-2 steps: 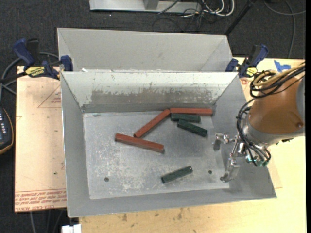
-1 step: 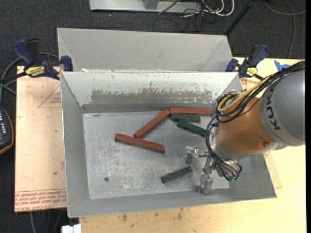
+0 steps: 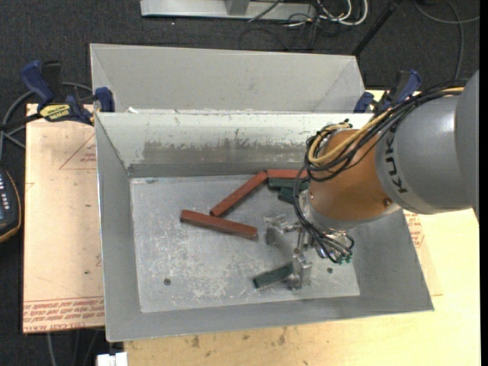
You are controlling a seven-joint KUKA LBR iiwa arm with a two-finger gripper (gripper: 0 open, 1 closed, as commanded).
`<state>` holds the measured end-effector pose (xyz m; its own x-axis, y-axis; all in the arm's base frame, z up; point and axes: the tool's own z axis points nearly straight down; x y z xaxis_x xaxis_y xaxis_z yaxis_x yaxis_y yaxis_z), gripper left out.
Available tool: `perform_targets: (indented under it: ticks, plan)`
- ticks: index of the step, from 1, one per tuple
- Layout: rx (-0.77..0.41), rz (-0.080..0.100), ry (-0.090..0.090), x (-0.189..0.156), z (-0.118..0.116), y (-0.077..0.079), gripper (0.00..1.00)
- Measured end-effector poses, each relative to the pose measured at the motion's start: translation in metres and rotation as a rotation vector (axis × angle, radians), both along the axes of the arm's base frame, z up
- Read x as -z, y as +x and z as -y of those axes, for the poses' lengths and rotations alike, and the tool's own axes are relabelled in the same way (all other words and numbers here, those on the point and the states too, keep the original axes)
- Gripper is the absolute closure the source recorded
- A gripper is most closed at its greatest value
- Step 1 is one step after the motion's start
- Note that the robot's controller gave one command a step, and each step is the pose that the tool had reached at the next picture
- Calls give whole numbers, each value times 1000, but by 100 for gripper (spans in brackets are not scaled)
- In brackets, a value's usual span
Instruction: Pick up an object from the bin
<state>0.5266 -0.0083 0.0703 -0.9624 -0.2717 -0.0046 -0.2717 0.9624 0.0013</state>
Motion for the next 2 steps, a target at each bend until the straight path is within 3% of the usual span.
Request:
perform_targets:
  ticks: [1,2]
  plan:
    - [0,-1,-2,0,1,0,100]
    - [-67,7,-2,-142,-14,-8,100]
